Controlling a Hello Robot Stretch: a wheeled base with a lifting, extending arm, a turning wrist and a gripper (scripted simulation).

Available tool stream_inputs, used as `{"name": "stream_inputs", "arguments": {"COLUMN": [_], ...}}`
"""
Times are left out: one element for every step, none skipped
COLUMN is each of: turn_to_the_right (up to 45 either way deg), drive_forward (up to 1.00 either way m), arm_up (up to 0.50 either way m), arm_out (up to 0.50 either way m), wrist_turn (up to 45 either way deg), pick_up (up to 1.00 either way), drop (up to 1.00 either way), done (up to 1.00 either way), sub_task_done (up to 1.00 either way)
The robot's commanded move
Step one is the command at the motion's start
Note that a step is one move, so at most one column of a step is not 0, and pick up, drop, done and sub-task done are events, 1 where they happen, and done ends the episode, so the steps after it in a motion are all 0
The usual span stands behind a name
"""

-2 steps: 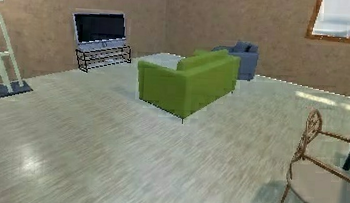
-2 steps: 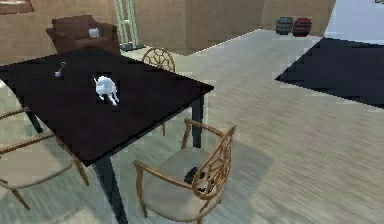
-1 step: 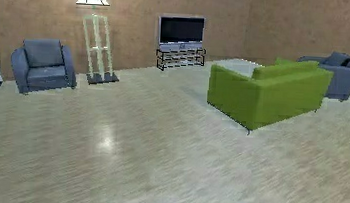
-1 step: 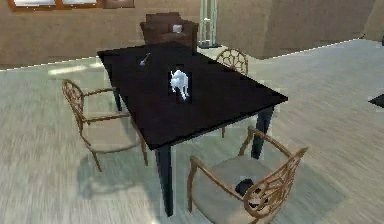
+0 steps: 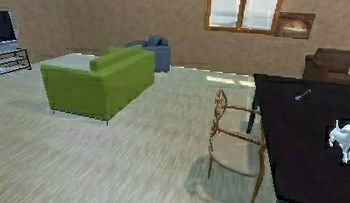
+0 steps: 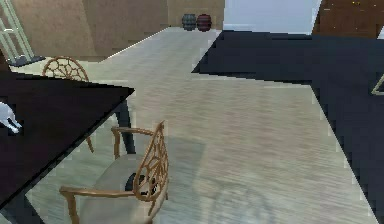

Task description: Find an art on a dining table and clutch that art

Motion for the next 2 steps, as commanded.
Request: {"name": "stream_inputs", "arguments": {"turn_to_the_right": [9.0, 0.0], "drive_forward": [0.00, 1.00], "arm_up": [0.00, 0.00], "arm_out": [0.00, 0.00], "wrist_turn": [0.0, 0.0], "pick_up": [0.00, 0.00], "drop": [0.00, 0.00], "done": [0.00, 0.00], "sub_task_done": [0.00, 0.00]}}
